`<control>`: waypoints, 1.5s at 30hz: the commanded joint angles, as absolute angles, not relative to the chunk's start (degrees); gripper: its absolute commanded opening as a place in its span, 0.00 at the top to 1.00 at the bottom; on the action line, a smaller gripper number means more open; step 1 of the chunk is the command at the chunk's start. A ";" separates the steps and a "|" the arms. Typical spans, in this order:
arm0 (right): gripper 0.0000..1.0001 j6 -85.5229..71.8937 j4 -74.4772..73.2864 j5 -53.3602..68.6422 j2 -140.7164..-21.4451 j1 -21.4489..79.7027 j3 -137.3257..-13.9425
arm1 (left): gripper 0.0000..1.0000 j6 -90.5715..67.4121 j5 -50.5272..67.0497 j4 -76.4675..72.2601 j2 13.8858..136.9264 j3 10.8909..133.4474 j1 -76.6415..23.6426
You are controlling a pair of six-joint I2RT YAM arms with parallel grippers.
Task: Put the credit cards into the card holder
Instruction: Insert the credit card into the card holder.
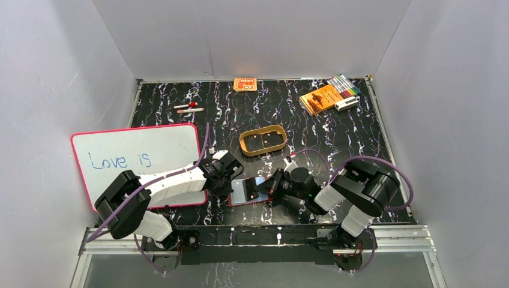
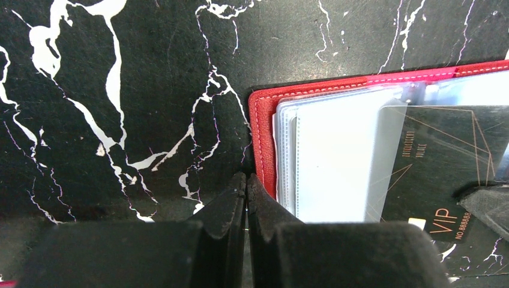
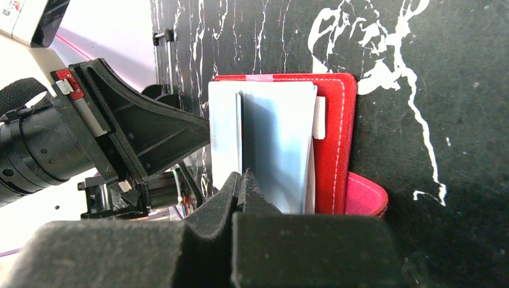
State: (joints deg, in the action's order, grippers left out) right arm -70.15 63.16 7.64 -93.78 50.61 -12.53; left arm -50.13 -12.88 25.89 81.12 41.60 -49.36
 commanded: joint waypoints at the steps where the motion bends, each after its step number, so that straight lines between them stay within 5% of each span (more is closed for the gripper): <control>1: 1.00 -71.33 68.79 7.46 -95.66 51.47 -13.36 | 0.99 -50.82 -11.70 26.03 81.74 39.36 -49.59; 30: 1.00 -76.13 70.61 1.92 -100.83 56.38 -15.19 | 1.00 -51.87 -10.85 24.48 81.23 38.74 -49.57; 39: 0.58 -69.31 53.66 2.93 -91.95 56.43 -18.70 | 1.00 -51.83 -11.16 24.61 80.64 38.75 -49.57; 45: 0.51 -63.92 42.08 5.89 -91.43 56.42 -25.17 | 1.00 -51.77 -11.16 24.34 80.51 38.88 -49.58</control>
